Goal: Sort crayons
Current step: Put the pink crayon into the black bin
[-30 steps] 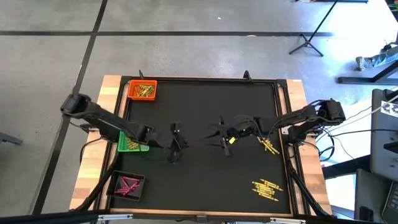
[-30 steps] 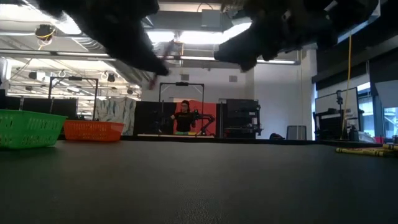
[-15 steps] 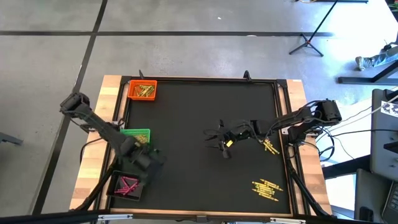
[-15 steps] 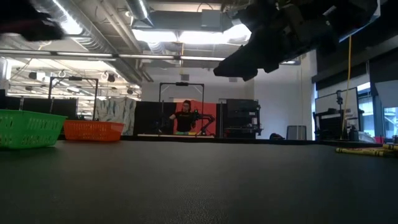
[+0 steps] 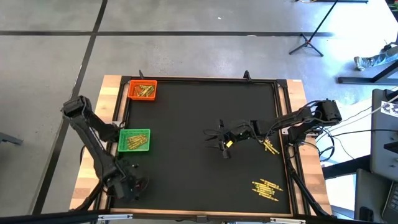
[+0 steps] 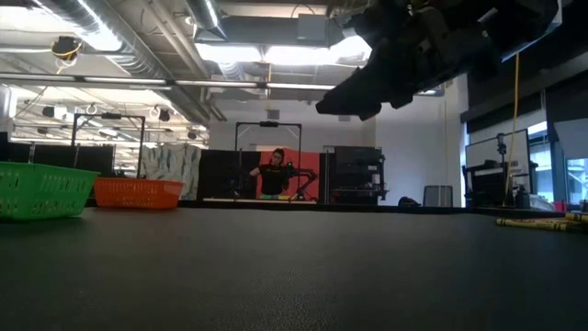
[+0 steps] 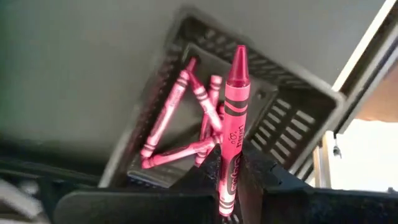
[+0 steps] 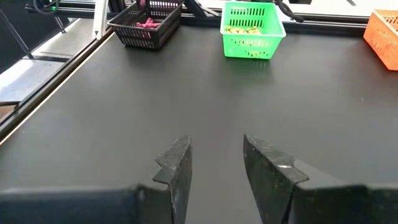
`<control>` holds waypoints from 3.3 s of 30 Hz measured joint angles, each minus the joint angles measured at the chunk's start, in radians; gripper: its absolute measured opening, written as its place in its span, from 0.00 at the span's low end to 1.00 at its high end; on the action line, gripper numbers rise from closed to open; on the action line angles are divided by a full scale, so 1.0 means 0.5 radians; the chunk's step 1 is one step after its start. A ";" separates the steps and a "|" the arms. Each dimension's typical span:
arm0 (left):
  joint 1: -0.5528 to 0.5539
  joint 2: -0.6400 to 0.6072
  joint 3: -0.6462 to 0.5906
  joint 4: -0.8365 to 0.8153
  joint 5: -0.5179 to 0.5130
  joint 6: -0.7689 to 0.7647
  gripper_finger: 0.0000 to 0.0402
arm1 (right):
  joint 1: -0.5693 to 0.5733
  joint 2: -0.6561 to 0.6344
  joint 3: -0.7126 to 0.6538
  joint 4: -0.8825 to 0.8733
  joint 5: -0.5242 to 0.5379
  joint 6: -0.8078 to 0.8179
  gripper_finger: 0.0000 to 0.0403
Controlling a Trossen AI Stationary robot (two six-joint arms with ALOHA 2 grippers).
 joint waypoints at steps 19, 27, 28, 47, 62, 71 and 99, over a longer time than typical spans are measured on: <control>-0.040 0.148 -0.053 0.038 0.166 -0.009 0.19 | 0.000 0.000 0.000 -0.001 0.002 0.000 0.35; 0.130 0.037 -0.053 0.039 0.306 0.047 0.21 | 0.000 0.000 0.000 0.013 0.002 0.000 0.35; 0.164 0.014 -0.053 0.039 0.281 0.094 0.21 | 0.000 0.000 0.000 0.011 0.002 0.000 0.35; 1.066 -0.183 -0.058 0.648 -0.824 1.714 0.21 | 0.000 -0.503 0.187 -1.296 0.519 0.133 0.35; 1.532 -0.182 -0.798 2.419 -0.629 2.632 0.21 | -0.324 -0.725 0.305 -2.853 0.938 0.796 0.35; 1.616 -0.154 -0.923 2.716 -0.641 2.703 0.21 | -0.780 -0.559 0.304 -3.068 0.523 0.782 0.35; 1.546 -0.144 -0.933 2.707 -0.640 2.683 0.21 | -0.838 0.067 0.161 -3.157 0.307 0.810 0.35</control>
